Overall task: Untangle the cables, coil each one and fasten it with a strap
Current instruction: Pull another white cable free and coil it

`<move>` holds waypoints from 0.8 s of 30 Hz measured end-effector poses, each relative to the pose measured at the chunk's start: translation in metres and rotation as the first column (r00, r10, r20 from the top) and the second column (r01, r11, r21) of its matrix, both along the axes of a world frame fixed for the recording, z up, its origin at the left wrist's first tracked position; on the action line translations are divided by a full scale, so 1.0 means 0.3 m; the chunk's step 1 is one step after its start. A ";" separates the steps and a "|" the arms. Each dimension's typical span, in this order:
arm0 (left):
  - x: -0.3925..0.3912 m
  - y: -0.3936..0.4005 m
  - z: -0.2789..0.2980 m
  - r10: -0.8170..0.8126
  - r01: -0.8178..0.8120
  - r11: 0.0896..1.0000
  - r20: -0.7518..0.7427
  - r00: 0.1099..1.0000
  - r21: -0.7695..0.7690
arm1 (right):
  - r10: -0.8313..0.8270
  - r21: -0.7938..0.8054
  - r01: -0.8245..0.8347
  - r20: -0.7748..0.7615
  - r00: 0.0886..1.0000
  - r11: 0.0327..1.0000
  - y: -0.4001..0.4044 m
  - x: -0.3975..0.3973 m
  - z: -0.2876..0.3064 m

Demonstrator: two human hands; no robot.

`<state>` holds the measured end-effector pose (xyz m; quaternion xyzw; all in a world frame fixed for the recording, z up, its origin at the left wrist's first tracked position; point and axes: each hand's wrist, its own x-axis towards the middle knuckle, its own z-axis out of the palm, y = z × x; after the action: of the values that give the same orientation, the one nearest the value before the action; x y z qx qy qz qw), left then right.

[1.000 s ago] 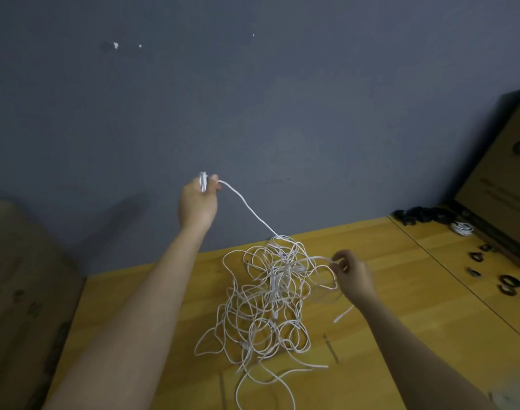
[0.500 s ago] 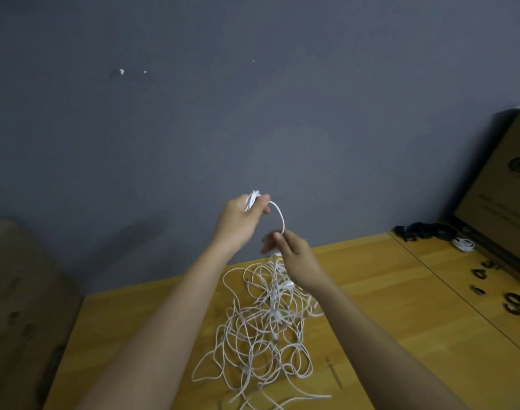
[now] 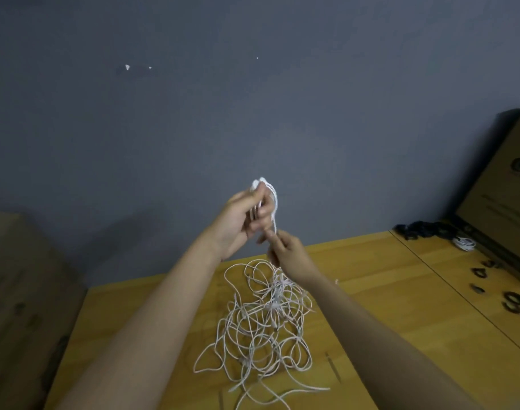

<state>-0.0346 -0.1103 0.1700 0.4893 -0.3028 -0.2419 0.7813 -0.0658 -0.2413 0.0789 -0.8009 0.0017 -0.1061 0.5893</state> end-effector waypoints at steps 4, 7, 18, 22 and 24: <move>0.061 -0.027 -0.046 0.408 -0.410 0.912 0.053 0.911 0.016 | 0.074 -0.237 -0.110 -0.157 0.985 0.965 0.037 -0.068 -0.098; 0.105 -0.029 -0.109 0.522 -0.646 0.740 0.445 0.728 0.188 | 0.165 -0.538 -0.195 -0.105 0.981 0.820 0.048 -0.113 -0.137; 0.044 0.023 -0.210 -0.426 -0.336 0.427 0.514 0.744 0.840 | -0.093 -0.555 0.196 0.207 0.974 0.809 -0.121 -0.077 -0.053; 0.031 0.030 -0.169 -0.335 -0.121 0.570 0.364 0.869 0.813 | -0.100 -0.415 0.128 0.090 0.991 0.901 -0.130 -0.073 -0.090; 0.020 0.029 -0.158 -0.273 -0.019 0.659 0.263 0.925 0.751 | -0.080 -0.247 0.082 0.018 0.997 0.965 -0.121 -0.082 -0.100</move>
<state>-0.0286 -0.1016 0.1225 0.7764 -0.3472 -0.3067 0.4273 -0.0905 -0.2775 0.0489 -0.8671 0.0190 -0.1326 0.4797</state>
